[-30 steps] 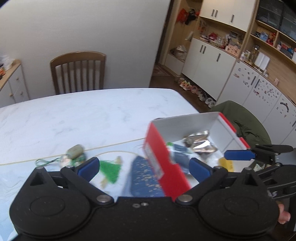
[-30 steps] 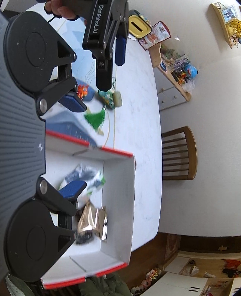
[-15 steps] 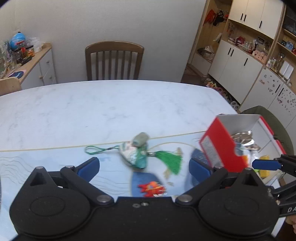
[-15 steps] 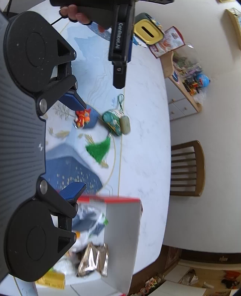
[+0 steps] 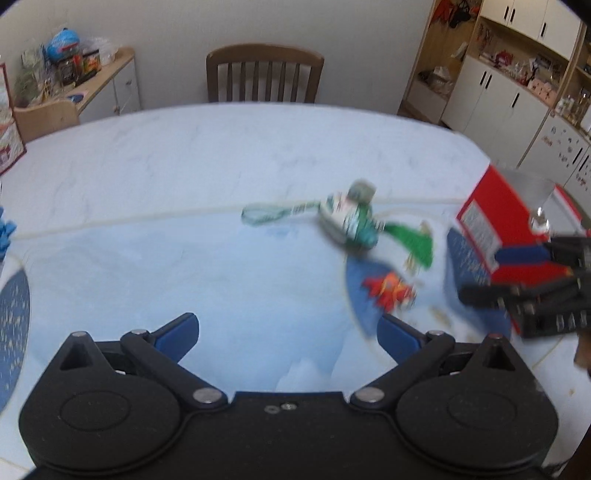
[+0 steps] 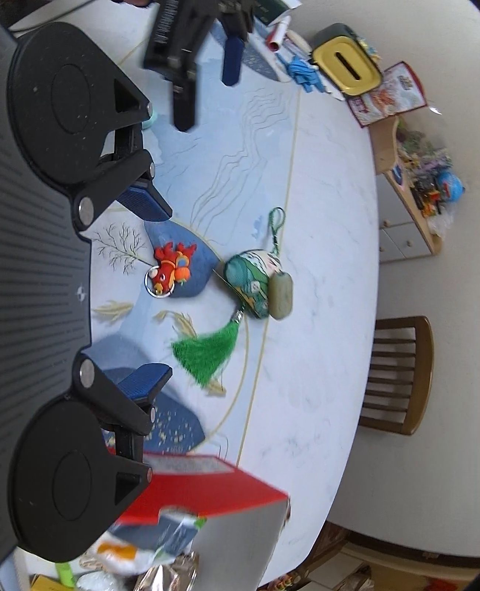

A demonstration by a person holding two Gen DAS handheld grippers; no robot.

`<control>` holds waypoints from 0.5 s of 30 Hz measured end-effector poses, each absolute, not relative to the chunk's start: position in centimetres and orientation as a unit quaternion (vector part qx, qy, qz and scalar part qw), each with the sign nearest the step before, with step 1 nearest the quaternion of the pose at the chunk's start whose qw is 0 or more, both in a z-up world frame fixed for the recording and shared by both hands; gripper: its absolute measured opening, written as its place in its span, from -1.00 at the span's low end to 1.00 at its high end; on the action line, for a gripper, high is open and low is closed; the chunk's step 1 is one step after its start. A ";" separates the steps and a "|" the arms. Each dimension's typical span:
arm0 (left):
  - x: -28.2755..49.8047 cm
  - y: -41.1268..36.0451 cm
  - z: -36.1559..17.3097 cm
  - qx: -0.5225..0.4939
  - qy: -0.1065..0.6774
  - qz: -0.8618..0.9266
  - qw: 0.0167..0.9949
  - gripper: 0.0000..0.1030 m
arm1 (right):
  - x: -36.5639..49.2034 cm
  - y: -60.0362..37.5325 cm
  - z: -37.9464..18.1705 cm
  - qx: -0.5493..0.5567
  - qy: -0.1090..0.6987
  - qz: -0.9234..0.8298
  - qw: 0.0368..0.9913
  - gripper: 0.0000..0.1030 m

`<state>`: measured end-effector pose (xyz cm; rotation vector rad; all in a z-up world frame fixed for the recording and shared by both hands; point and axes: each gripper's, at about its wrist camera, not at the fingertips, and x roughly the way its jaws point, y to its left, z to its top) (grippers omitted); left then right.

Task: Organize objects
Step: 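Withdraw both tools from the box toward the remaining table items, then grasp the light blue cube with the left tool while the right tool grasps the red fish keychain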

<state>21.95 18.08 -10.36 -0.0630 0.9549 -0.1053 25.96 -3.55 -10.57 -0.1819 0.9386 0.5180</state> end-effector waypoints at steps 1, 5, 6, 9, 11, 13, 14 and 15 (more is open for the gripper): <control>21.5 18.1 -10.9 -0.029 0.464 -0.053 0.884 0.99 | 26.1 -3.2 -11.0 -0.090 0.450 0.245 0.854 0.63; 19.5 17.5 -12.4 -0.020 0.465 -0.054 0.884 0.99 | 26.7 -1.8 -12.2 -0.099 0.458 0.244 0.849 0.63; 19.2 17.5 -12.7 -0.021 0.463 -0.051 0.885 0.99 | 26.8 -1.5 -12.5 -0.102 0.458 0.243 0.849 0.63; 18.5 17.6 -13.4 -0.039 0.463 -0.031 0.885 0.99 | 27.3 -0.6 -13.4 -0.107 0.463 0.242 0.846 0.63; 18.2 17.7 -13.9 -0.046 0.468 -0.023 0.882 0.99 | 27.5 -0.4 -13.6 -0.108 0.465 0.240 0.845 0.63; 17.9 17.9 -14.2 -0.046 0.468 -0.018 0.882 0.99 | 27.9 0.1 -14.0 -0.110 0.468 0.239 0.843 0.62; 17.8 18.0 -14.3 -0.046 0.468 -0.017 0.882 0.99 | 28.1 0.2 -14.2 -0.111 0.470 0.237 0.843 0.62; 17.8 18.1 -14.4 -0.046 0.468 -0.013 0.882 0.99 | 28.3 0.4 -14.4 -0.113 0.472 0.235 0.842 0.62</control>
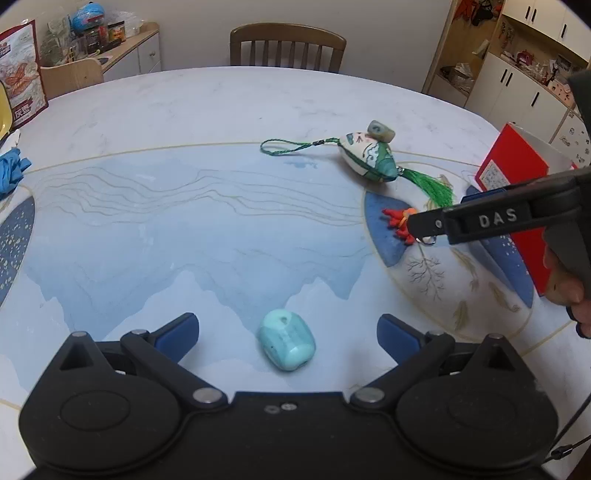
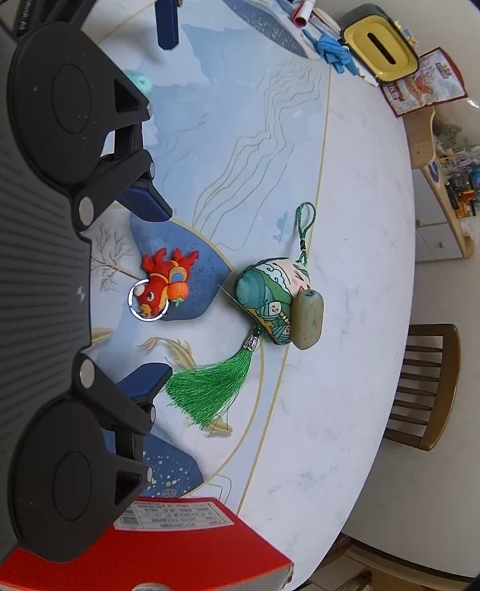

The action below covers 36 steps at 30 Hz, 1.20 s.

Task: Organize objects
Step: 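Grasp the light blue cube with the left tool while the right tool grasps the red fish keychain, then carry the light blue cube and red fish keychain over the red box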

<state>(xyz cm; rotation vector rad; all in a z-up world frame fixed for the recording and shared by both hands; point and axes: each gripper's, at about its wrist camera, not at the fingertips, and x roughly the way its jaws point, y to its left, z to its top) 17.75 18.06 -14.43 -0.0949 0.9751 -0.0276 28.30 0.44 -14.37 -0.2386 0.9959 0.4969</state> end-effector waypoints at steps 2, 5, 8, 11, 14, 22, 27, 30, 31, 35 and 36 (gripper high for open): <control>17.7 18.1 -14.6 -0.043 0.467 -0.004 0.883 0.98 | 28.7 0.8 -14.7 -0.116 0.476 0.231 0.841 0.61; 17.6 17.9 -15.2 -0.043 0.473 -0.010 0.880 0.94 | 29.2 1.5 -15.1 -0.124 0.476 0.236 0.838 0.52; 17.5 17.5 -15.6 -0.036 0.477 -0.012 0.878 0.85 | 29.4 1.9 -15.3 -0.129 0.477 0.240 0.835 0.34; 17.5 17.3 -15.9 -0.034 0.482 -0.015 0.875 0.73 | 29.4 2.4 -15.5 -0.136 0.481 0.241 0.832 0.20; 17.5 17.2 -15.9 -0.030 0.481 -0.019 0.876 0.55 | 29.5 2.6 -15.7 -0.141 0.483 0.239 0.830 0.04; 17.6 16.9 -15.7 -0.023 0.476 -0.022 0.879 0.17 | 29.6 2.8 -16.0 -0.140 0.486 0.235 0.830 -0.20; 17.6 16.8 -15.6 -0.025 0.474 -0.022 0.880 -0.13 | 29.5 2.7 -16.0 -0.137 0.484 0.234 0.832 -0.25; 17.6 16.8 -15.6 -0.026 0.474 -0.023 0.880 -0.32 | 29.3 2.3 -15.8 -0.130 0.484 0.234 0.833 -0.25; 17.6 16.8 -15.6 -0.028 0.475 -0.024 0.879 -0.35 | 29.3 2.3 -15.8 -0.130 0.484 0.234 0.833 -0.26; 17.8 16.9 -15.4 -0.039 0.477 -0.026 0.877 -0.39 | 28.9 1.5 -15.4 -0.120 0.483 0.234 0.835 -0.26; 17.8 16.9 -15.4 -0.043 0.478 -0.027 0.877 -0.39 | 28.7 1.0 -15.0 -0.112 0.483 0.232 0.837 -0.26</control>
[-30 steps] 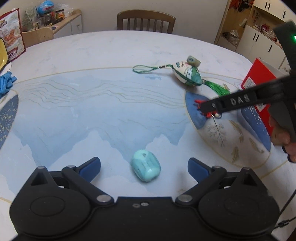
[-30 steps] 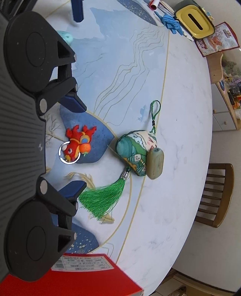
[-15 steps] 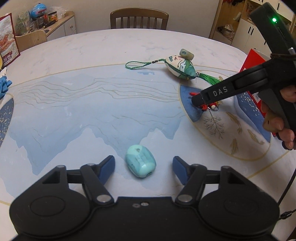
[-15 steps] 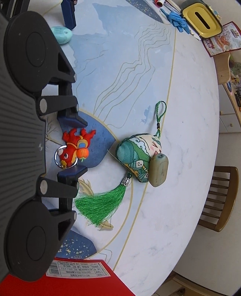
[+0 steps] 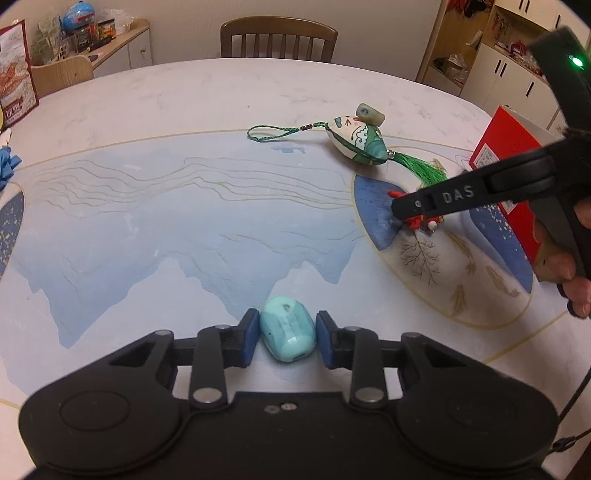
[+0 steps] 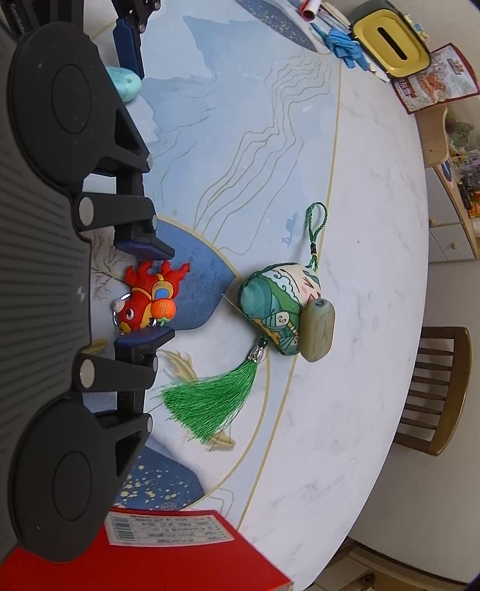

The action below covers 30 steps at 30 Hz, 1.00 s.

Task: Organize objects
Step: 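Carry the light blue cube and red fish keychain over the red box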

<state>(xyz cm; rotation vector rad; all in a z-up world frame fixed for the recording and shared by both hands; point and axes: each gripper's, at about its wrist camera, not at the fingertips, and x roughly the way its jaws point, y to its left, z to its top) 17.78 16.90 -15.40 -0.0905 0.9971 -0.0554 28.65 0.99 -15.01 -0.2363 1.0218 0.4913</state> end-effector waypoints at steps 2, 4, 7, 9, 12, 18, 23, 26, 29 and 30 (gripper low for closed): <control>17.8 16.8 -15.4 -0.048 0.480 -0.028 0.876 -0.39 | 28.5 0.7 -14.8 -0.108 0.483 0.232 0.838 -0.26; 17.9 16.7 -15.3 -0.052 0.481 -0.029 0.875 -0.39 | 28.1 0.2 -14.1 -0.100 0.481 0.233 0.839 -0.26; 18.0 16.3 -14.9 -0.056 0.479 -0.032 0.876 -0.39 | 27.4 -0.8 -12.9 -0.088 0.476 0.236 0.843 -0.26; 18.1 16.0 -14.4 -0.055 0.475 -0.035 0.878 -0.39 | 27.0 -1.5 -12.0 -0.080 0.474 0.237 0.844 -0.26; 18.2 15.3 -13.3 -0.053 0.464 -0.040 0.883 -0.39 | 26.0 -3.1 -9.9 -0.071 0.465 0.240 0.849 -0.26; 19.3 13.4 -10.6 -0.063 0.450 -0.062 0.889 -0.39 | 25.1 -5.7 -7.0 -0.054 0.449 0.234 0.861 -0.26; 20.2 10.7 -8.1 -0.065 0.437 -0.094 0.892 -0.39 | 25.0 -9.4 -4.1 -0.028 0.425 0.220 0.877 -0.26; 20.4 8.7 -7.0 -0.056 0.432 -0.110 0.893 -0.39 | 25.2 -11.8 -2.9 -0.017 0.418 0.213 0.883 -0.26; 20.9 6.7 -6.3 -0.054 0.437 -0.123 0.889 -0.39 | 25.5 -14.2 -2.1 -0.010 0.415 0.203 0.887 -0.26; 21.0 6.1 -6.2 -0.053 0.438 -0.127 0.888 -0.39 | 25.6 -15.1 -2.0 -0.008 0.415 0.200 0.888 -0.26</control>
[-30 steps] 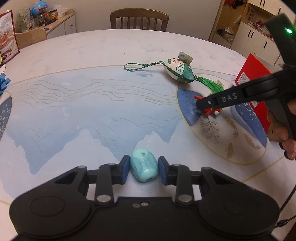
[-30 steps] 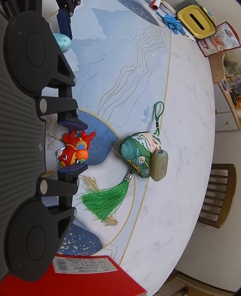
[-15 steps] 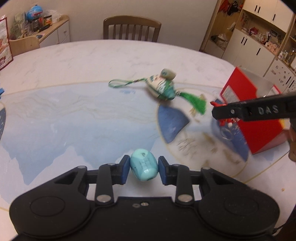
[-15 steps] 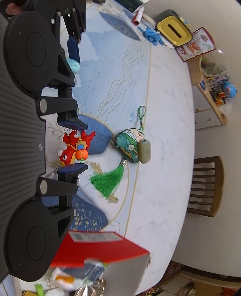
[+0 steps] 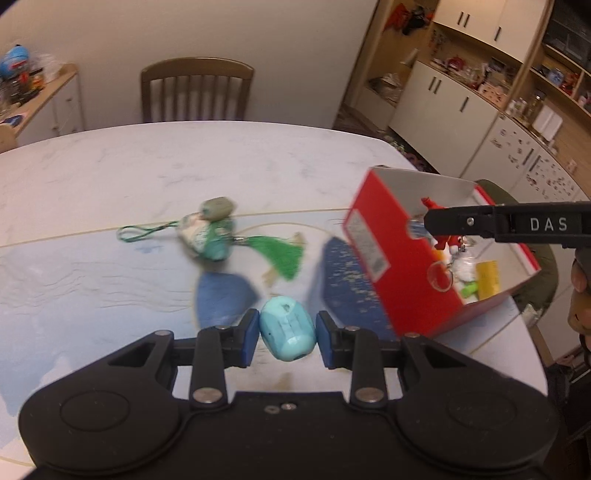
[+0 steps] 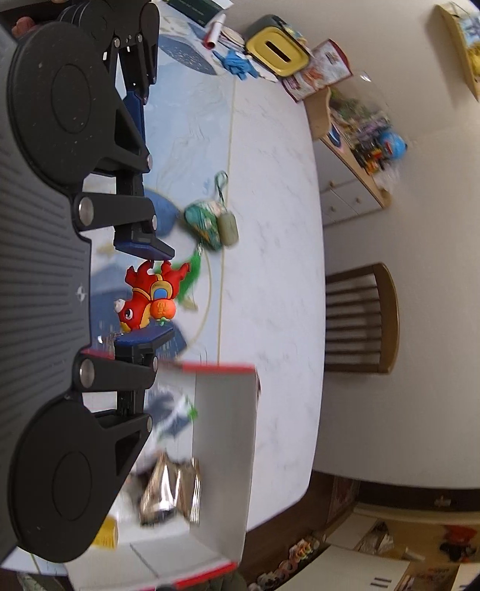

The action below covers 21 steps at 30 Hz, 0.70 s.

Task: Organize objects
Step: 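Carry the light blue cube and red fish keychain over the red box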

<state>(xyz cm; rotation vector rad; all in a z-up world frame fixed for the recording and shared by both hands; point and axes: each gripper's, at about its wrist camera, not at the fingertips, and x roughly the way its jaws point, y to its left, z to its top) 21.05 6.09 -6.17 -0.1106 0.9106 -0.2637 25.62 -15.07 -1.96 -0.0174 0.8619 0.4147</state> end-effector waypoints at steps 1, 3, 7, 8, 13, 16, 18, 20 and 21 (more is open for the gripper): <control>21.2 5.5 -6.1 -0.051 0.438 -0.129 0.888 -0.39 | 25.7 -15.9 -1.8 -0.007 0.414 0.196 0.889 -0.26; 21.5 4.3 -5.8 -0.048 0.437 -0.133 0.888 -0.39 | 26.0 -17.7 -1.6 -0.002 0.413 0.187 0.891 -0.26; 22.1 1.7 -4.9 -0.043 0.435 -0.145 0.888 -0.39 | 26.6 -21.2 -0.9 0.012 0.408 0.174 0.896 -0.26; 22.3 1.1 -4.7 -0.041 0.433 -0.149 0.888 -0.39 | 26.7 -22.1 -0.8 0.014 0.405 0.171 0.898 -0.26; 23.6 -3.0 -3.9 -0.025 0.430 -0.169 0.887 -0.39 | 27.9 -26.1 -0.4 0.023 0.398 0.153 0.904 -0.26; 24.3 -5.8 -3.7 -0.005 0.428 -0.184 0.885 -0.39 | 28.6 -28.1 -0.9 0.024 0.402 0.145 0.904 -0.26; 24.7 -7.5 -3.8 0.006 0.431 -0.191 0.882 -0.39 | 29.1 -29.2 -1.5 0.023 0.406 0.140 0.903 -0.26; 25.2 -9.0 -4.2 0.014 0.437 -0.194 0.878 -0.39 | 29.6 -30.2 -2.2 0.022 0.411 0.136 0.901 -0.26; 25.5 -9.7 -4.4 0.015 0.442 -0.197 0.875 -0.39 | 29.9 -30.6 -2.5 0.021 0.413 0.135 0.900 -0.26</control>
